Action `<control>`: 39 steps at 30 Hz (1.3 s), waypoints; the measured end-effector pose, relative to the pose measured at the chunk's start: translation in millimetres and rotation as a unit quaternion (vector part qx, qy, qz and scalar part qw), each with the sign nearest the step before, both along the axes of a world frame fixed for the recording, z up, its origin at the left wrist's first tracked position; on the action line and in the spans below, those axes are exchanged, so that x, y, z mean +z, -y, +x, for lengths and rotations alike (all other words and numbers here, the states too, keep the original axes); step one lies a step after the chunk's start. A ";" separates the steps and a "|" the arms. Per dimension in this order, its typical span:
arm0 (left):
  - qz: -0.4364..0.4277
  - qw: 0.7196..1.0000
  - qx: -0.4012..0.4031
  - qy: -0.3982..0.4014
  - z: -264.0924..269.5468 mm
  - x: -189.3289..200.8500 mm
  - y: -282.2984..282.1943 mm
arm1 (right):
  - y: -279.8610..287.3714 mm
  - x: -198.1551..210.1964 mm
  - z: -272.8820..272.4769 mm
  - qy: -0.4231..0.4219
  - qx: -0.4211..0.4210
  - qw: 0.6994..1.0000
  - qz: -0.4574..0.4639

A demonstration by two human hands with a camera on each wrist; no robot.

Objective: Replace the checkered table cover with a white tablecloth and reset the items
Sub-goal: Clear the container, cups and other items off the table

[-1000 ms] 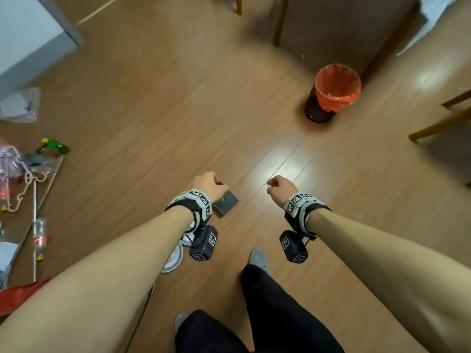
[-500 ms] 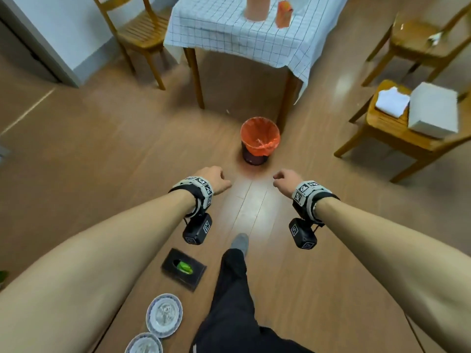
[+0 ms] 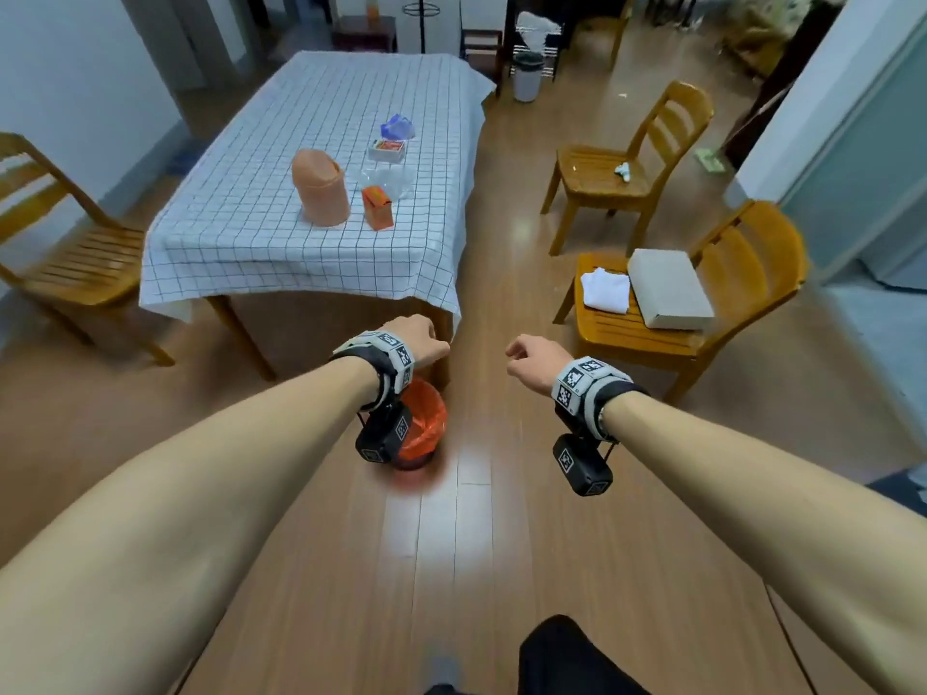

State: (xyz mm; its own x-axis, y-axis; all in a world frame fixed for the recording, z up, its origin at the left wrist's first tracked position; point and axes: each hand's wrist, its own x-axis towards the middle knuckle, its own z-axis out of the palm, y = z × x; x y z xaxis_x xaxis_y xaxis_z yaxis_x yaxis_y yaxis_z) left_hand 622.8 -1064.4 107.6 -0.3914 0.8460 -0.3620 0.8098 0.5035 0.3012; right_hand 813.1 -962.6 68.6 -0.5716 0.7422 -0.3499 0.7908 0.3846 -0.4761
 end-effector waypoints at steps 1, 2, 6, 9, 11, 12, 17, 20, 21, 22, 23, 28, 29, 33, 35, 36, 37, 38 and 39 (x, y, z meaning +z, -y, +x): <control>0.001 1.000 -0.008 -0.005 -2.2 3.1 -21.5 | -18.7 4.7 -2.7 -0.006 0.000 1.000 0.010; -0.003 1.000 -0.012 -0.007 -3.7 5.4 -43.1 | -37.8 9.1 -5.0 -0.009 -0.002 1.000 0.018; -0.010 1.000 -0.018 -0.002 -9.8 0.3 -128.9 | -120.4 13.8 -17.6 -0.021 0.007 0.999 0.024; -0.026 0.999 -0.024 -0.013 -12.0 -4.6 -187.5 | -186.6 9.4 -27.6 -0.022 0.019 0.999 0.021; -0.030 0.999 -0.018 -0.016 -16.9 -5.3 -222.3 | -229.8 5.3 -37.2 -0.024 0.037 0.999 0.018; -0.034 0.999 -0.007 -0.014 -20.1 -4.5 -236.1 | -249.0 4.6 -42.6 -0.022 0.044 0.999 0.016; -0.037 0.998 0.043 -0.006 -50.0 7.5 -295.5 | -339.5 10.9 -80.3 -0.013 0.079 0.997 0.011; -0.032 0.997 0.074 -0.012 -76.4 16.1 -320.7 | -384.3 11.7 -110.1 -0.011 0.086 0.996 0.014; -0.034 0.996 0.081 -0.015 -88.0 17.0 -328.9 | -397.9 10.5 -121.5 -0.013 0.089 0.996 0.012; -0.037 0.995 0.091 -0.016 -100.3 16.8 -336.5 | -410.6 8.5 -132.8 -0.015 0.094 0.995 0.009; -0.043 0.994 0.103 -0.015 -113.7 15.3 -344.2 | -422.9 5.4 -144.5 -0.016 0.099 0.995 0.006; -0.057 0.988 0.140 -0.006 -188.0 -8.0 -398.5 | -483.7 -14.2 -204.4 -0.016 0.125 0.992 -0.004; -0.054 0.988 0.146 -0.007 -202.6 -13.7 -411.2 | -495.7 -17.0 -215.8 -0.009 0.129 0.992 -0.004; -0.044 0.984 0.172 0.030 -251.7 -23.2 -458.6 | -543.2 -18.6 -259.2 0.032 0.151 0.988 -0.005; -0.025 0.982 0.188 0.027 -272.9 -19.6 -476.1 | -568.9 -13.1 -282.9 0.035 0.159 0.987 0.000; -0.017 0.980 0.197 0.020 -281.1 -15.3 -481.4 | -580.6 -10.7 -294.8 0.033 0.161 0.986 0.003; -0.013 0.978 0.207 0.017 -290.3 -13.3 -485.5 | -590.3 -7.6 -306.6 0.032 0.161 0.986 0.002; -0.006 0.976 0.219 0.019 -301.4 -13.6 -487.6 | -598.7 -5.8 -319.2 0.032 0.162 0.986 -0.001; 0.002 0.972 0.232 0.025 -313.4 -14.0 -488.2 | -605.3 -4.7 -332.3 0.032 0.164 0.986 -0.002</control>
